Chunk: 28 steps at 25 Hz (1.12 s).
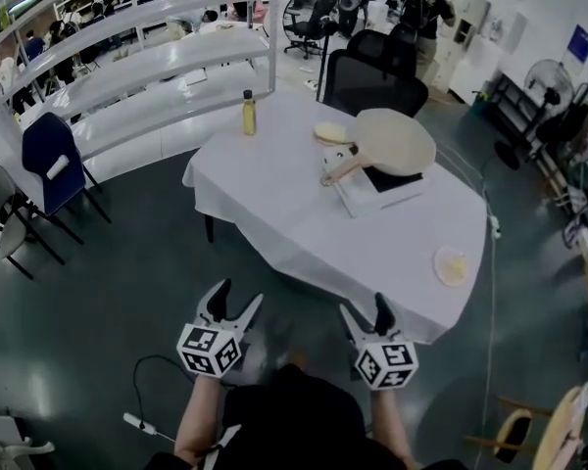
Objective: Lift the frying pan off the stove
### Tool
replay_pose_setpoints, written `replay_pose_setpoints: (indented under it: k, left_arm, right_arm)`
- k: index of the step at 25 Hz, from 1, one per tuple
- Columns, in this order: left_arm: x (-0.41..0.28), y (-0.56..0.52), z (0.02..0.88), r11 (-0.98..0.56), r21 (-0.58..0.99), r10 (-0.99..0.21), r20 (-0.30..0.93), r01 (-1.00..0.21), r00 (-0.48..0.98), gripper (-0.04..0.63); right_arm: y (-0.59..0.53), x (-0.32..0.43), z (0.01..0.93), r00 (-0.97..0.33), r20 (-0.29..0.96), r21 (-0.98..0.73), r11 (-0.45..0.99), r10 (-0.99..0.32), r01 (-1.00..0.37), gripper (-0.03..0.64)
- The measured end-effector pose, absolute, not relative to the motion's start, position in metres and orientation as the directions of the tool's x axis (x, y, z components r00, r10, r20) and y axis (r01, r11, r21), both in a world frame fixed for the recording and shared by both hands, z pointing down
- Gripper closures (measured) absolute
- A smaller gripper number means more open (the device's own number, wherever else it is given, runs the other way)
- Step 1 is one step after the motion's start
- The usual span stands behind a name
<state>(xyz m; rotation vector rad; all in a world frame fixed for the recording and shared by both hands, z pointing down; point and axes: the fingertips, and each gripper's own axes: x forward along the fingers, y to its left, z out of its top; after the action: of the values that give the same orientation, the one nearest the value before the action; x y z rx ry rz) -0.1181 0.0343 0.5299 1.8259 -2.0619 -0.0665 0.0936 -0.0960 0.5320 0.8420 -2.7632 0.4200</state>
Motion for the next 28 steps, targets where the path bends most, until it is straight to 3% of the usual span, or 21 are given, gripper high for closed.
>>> replay_pose_setpoints:
  k: [13, 28]
  left_arm:
    - [-0.135, -0.033, 0.551, 0.209, 0.296, -0.95, 0.289, -0.932, -0.121, 0.281]
    - [-0.148, -0.077, 0.56, 0.183, 0.287, -0.942, 0.325, -0.94, -0.084, 0.281]
  right_arm:
    - [-0.173, 0.056, 0.552, -0.842, 0.316, -0.224, 0.829, -0.436, -0.513, 0.267]
    - [-0.198, 0.055, 0.571, -0.815, 0.364, -0.278, 0.782, -0.451, -0.558, 0.267]
